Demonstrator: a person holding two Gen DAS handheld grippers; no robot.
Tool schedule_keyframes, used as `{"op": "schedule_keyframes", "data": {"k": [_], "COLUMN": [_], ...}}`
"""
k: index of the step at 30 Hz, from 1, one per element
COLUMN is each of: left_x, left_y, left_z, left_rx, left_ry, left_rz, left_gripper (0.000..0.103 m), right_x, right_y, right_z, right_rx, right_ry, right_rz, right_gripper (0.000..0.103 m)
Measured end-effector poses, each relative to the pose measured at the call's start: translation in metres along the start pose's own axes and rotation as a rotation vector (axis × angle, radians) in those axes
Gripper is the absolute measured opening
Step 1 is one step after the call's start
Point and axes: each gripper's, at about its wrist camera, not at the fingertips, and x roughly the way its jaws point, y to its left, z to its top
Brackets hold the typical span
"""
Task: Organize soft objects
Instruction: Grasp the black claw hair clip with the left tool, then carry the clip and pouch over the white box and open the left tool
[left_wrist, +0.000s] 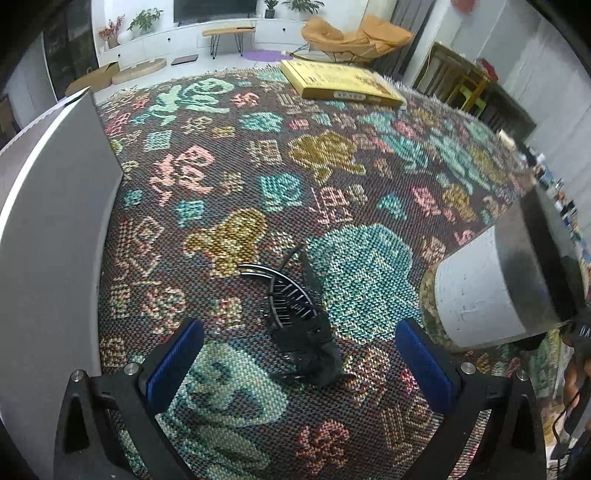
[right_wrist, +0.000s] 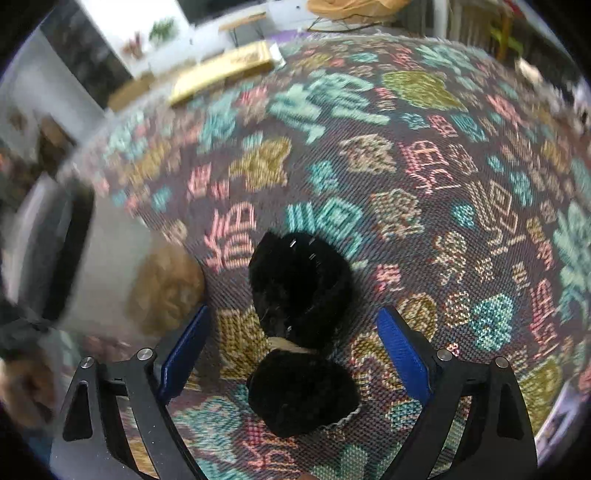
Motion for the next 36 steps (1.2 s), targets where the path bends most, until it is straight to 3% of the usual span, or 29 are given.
{"op": "schedule_keyframes", "data": {"k": [1, 2, 3, 4, 6, 7, 10, 14, 18, 20, 24, 29, 32, 34, 35, 36], "left_x": [0.006, 0.01, 0.015, 0.018, 0.017, 0.015, 0.001, -0.047, -0.117, -0.156, -0.224, -0.265, -0.269, -0.267, -0.265, -0.263], "left_y": [-0.005, -0.008, -0.01, -0.008, -0.001, 0.002, 0.006, 0.018, 0.033, 0.048, 0.094, 0.165, 0.199, 0.214, 0.219, 0.222], "left_z": [0.001, 0.002, 0.003, 0.006, 0.006, 0.007, 0.001, -0.012, -0.027, -0.035, -0.062, -0.113, -0.141, -0.157, -0.164, -0.169], "left_rx": [0.02, 0.037, 0.055, 0.064, 0.032, 0.015, -0.034, -0.14, -0.197, -0.185, -0.136, -0.143, -0.18, -0.203, -0.212, -0.217], "left_ry": [0.007, 0.004, -0.008, -0.017, -0.048, -0.05, -0.069, -0.147, -0.249, -0.294, -0.356, -0.348, -0.315, -0.3, -0.296, -0.295], "left_rz": [0.035, 0.07, 0.117, 0.148, 0.116, 0.115, 0.014, -0.153, -0.278, -0.287, -0.171, 0.074, 0.182, 0.21, 0.224, 0.233], "left_gripper": [0.102, 0.102, 0.093, 0.082, 0.043, 0.041, 0.041, 0.041, 0.041, 0.041, 0.041, 0.041, 0.043, 0.046, 0.053, 0.068], "right_x": [0.006, 0.01, 0.012, 0.009, 0.001, -0.007, -0.035, -0.08, -0.124, -0.145, -0.173, -0.173, -0.153, -0.141, -0.13, -0.124], "right_y": [0.008, 0.013, 0.018, 0.021, 0.018, 0.015, 0.006, 0.016, 0.069, 0.108, 0.206, 0.325, 0.384, 0.403, 0.414, 0.418], "right_z": [-0.004, -0.006, -0.011, -0.014, -0.019, -0.023, -0.027, -0.033, -0.035, -0.036, -0.046, -0.078, -0.105, -0.122, -0.133, -0.141], "right_rx": [-0.028, -0.053, -0.087, -0.106, -0.081, -0.064, -0.032, -0.045, -0.123, -0.165, -0.274, -0.386, -0.449, -0.473, -0.491, -0.506], "right_ry": [0.006, 0.007, -0.005, -0.033, -0.053, -0.08, -0.142, -0.194, -0.229, -0.242, -0.234, -0.141, -0.037, 0.026, 0.07, 0.094], "right_rz": [-0.032, -0.054, -0.111, -0.155, -0.129, -0.131, -0.134, -0.11, -0.017, 0.065, 0.272, 0.495, 0.556, 0.569, 0.555, 0.533], "right_gripper": [0.087, 0.054, 0.031, 0.031, 0.03, 0.03, 0.03, 0.03, 0.03, 0.03, 0.03, 0.031, 0.031, 0.031, 0.036, 0.041]}}
